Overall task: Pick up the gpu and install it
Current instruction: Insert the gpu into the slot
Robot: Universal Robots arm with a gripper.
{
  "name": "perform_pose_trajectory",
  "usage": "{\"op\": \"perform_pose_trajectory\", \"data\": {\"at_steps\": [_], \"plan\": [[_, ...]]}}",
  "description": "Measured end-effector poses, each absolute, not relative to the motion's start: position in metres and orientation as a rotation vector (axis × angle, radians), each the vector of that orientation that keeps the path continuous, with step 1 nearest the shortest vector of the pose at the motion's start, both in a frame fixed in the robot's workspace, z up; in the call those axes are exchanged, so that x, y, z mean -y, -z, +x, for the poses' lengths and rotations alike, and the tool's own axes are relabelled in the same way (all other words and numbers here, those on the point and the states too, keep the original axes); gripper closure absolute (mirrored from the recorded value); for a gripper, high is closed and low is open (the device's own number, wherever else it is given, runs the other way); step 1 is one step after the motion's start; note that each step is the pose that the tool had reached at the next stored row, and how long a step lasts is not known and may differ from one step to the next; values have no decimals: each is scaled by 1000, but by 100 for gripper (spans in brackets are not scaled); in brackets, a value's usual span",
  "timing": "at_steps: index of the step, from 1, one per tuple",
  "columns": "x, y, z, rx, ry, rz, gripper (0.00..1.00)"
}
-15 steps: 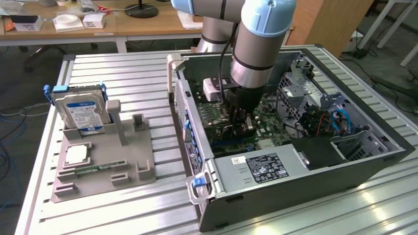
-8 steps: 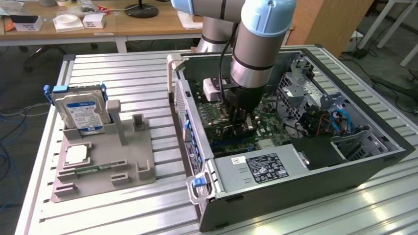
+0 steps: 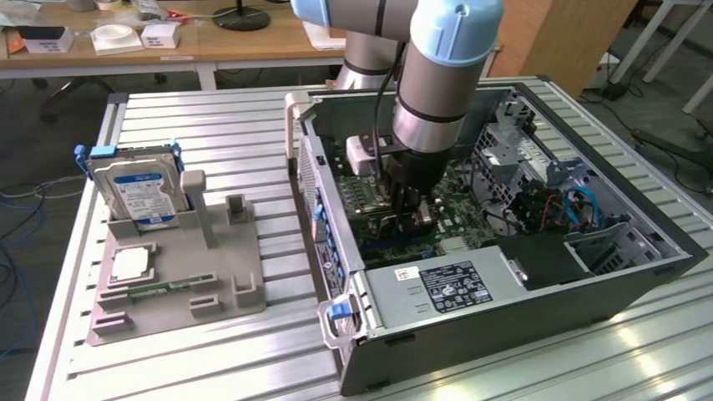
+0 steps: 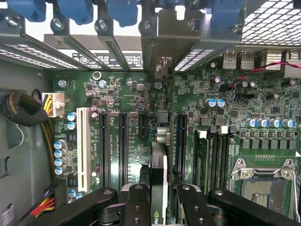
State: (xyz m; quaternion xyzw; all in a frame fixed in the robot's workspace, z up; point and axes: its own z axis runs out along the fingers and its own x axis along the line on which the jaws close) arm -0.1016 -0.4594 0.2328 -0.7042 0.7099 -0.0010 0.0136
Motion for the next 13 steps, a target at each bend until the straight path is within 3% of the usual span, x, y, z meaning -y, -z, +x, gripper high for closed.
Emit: {"op": "perform_pose_trajectory", "data": {"at_steps": [13], "plan": [[459, -232, -103, -2210, 3, -2193, 73]]}}
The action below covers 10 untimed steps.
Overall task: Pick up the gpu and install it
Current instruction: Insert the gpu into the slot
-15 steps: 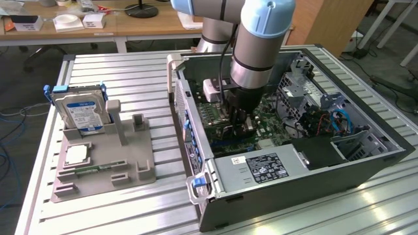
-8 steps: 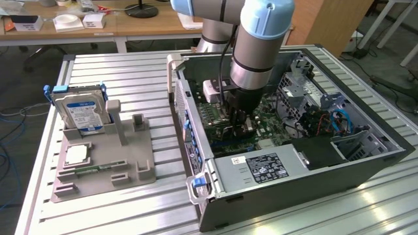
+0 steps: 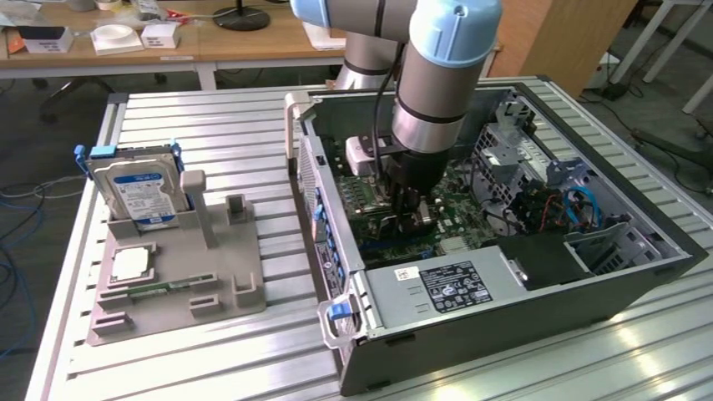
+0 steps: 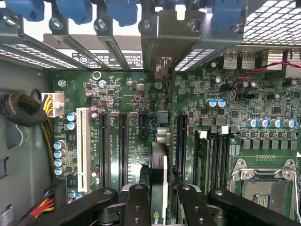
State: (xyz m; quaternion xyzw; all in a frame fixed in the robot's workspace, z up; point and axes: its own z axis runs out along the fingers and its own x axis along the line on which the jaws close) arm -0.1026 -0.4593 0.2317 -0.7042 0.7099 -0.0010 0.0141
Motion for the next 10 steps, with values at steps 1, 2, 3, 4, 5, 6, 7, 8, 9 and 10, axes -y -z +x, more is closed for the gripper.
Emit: {"op": "perform_pose_trajectory", "data": {"at_steps": [1, 2, 3, 4, 5, 6, 7, 8, 9, 10], "plan": [[459, -232, -103, -2210, 3, -2193, 73], [459, -232, -103, -2210, 3, -2193, 73], [459, -232, -103, -2210, 3, -2193, 73], [459, -232, -103, -2210, 3, -2193, 73], [459, -231, -103, -2211, 3, -2193, 73], [459, -229, -103, -2210, 3, -2192, 73], [459, -228, -103, -2211, 4, -2193, 73], [459, -227, -103, -2211, 4, -2193, 73], [459, -227, -103, -2211, 4, -2193, 73], [459, -227, -103, -2211, 4, -2193, 73]]}}
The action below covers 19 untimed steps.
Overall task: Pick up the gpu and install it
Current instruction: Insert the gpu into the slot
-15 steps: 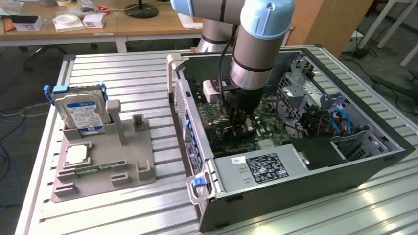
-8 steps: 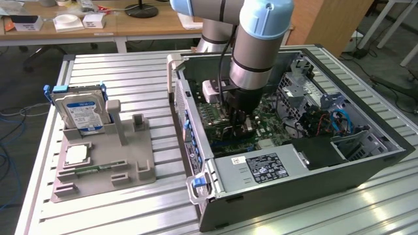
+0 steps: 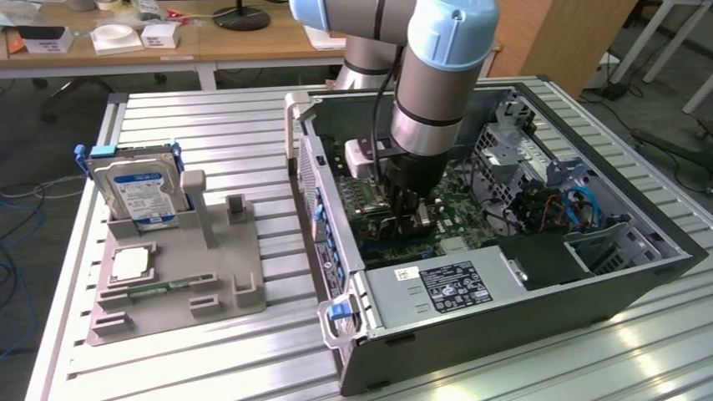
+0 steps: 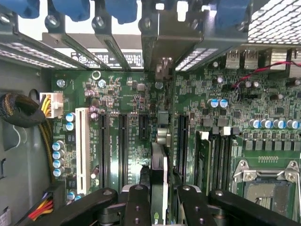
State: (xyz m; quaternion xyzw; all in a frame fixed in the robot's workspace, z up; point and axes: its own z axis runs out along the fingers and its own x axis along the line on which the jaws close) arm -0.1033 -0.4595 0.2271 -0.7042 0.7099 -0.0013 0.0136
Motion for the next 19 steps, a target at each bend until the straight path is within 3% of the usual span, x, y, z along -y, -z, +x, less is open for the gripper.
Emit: {"op": "perform_pose_trajectory", "data": {"at_steps": [10, 12, 13, 19], "plan": [[459, -227, -103, -2211, 4, -2193, 73], [459, -226, -104, -2210, 2, -2190, 73], [459, -226, -104, -2210, 2, -2190, 67], [459, -234, -104, -2208, 9, -2190, 67]]}}
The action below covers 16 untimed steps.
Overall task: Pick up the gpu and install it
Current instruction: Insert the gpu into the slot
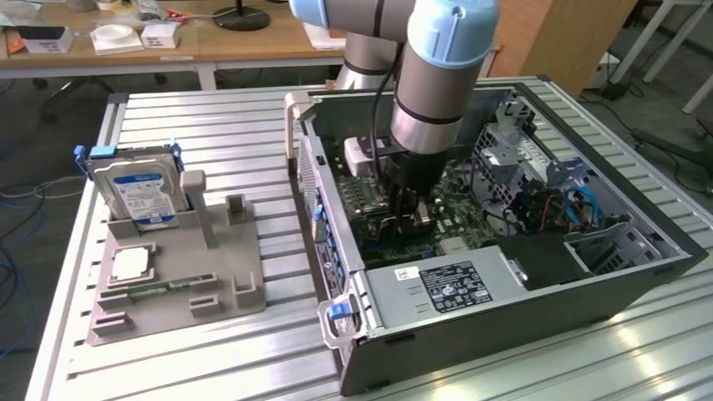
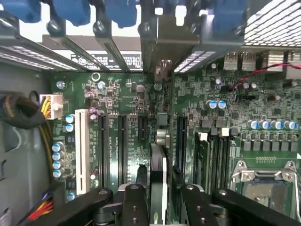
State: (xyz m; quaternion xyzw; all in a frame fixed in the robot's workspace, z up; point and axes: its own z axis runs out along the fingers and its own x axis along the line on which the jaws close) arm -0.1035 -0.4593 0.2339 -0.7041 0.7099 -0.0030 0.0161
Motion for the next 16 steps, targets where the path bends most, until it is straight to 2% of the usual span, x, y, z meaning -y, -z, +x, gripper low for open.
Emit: {"op": "perform_pose_trajectory", "data": {"at_steps": [16], "plan": [[459, -276, -104, -2192, 41, -2175, 67]]}}
